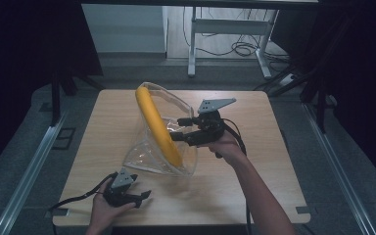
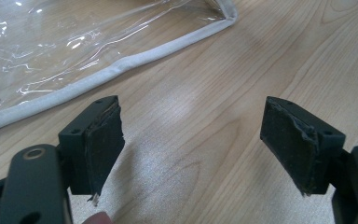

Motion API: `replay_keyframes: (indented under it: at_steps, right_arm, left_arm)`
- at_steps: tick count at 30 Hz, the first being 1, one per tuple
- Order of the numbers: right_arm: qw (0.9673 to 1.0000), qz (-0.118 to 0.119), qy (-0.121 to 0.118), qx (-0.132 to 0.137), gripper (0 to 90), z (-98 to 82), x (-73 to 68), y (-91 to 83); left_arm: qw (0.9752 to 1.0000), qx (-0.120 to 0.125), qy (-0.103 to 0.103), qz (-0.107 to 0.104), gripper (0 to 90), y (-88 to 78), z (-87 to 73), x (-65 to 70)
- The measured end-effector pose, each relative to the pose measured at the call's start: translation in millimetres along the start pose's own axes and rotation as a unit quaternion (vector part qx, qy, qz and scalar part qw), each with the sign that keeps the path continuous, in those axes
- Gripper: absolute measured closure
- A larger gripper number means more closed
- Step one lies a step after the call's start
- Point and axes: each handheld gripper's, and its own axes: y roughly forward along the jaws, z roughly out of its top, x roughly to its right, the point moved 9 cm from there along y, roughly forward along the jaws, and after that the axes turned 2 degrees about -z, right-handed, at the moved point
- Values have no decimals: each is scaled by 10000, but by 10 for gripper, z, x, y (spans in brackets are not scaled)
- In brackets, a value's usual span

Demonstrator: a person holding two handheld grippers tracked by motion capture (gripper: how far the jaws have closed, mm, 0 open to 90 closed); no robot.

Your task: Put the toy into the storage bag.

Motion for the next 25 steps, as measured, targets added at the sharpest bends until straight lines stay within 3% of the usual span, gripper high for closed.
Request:
replay_keyframes:
  at_steps: [14,25]
  right_arm:
    - [9987,-464,195,39,354,-233,252,-257]
    - [9984,-524,197,30,354,-285,286,-264]
  left_arm:
    - [10000,-36,5,-22,211,10,-8,6]
    - [10000,-44,11,-15,210,9,-9,3]
